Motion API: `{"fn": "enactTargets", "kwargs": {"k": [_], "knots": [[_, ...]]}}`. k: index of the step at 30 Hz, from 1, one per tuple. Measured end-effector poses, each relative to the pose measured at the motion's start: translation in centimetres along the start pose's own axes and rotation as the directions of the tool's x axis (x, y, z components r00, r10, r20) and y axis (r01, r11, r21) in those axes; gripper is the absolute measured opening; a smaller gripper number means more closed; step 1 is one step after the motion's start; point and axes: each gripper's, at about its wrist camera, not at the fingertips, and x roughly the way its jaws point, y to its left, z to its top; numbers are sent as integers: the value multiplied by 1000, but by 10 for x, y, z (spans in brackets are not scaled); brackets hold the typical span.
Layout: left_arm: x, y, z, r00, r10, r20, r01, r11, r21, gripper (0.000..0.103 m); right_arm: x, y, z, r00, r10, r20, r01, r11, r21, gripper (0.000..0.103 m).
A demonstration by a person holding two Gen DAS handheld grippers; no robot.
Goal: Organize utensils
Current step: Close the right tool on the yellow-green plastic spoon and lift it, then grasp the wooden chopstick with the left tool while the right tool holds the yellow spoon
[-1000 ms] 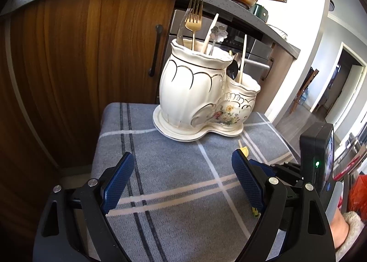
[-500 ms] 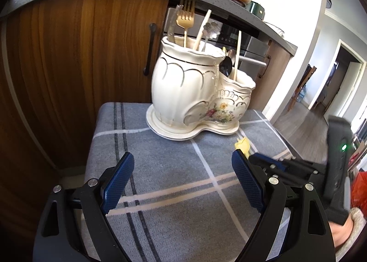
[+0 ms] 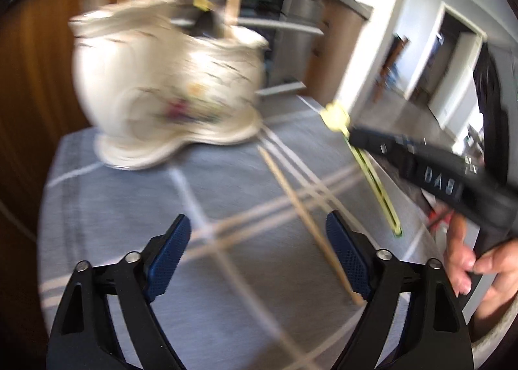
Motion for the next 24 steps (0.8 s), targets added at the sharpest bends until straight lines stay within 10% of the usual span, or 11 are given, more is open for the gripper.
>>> {"fn": "enactTargets", "kwargs": {"k": [12, 17, 24], "knots": [[52, -58, 3, 989, 130, -66, -116, 977, 177, 41, -9, -38, -4, 1000, -13, -3, 13, 1000, 28, 6], [52, -59, 6, 987, 140, -75, -124, 975, 182, 13, -15, -41, -5, 1000, -4, 4, 4, 1000, 29, 6], [36, -33, 7, 994, 77, -74, -69, 992, 109, 5, -22, -42, -2, 999, 32, 32, -34, 998, 48, 6]]}}
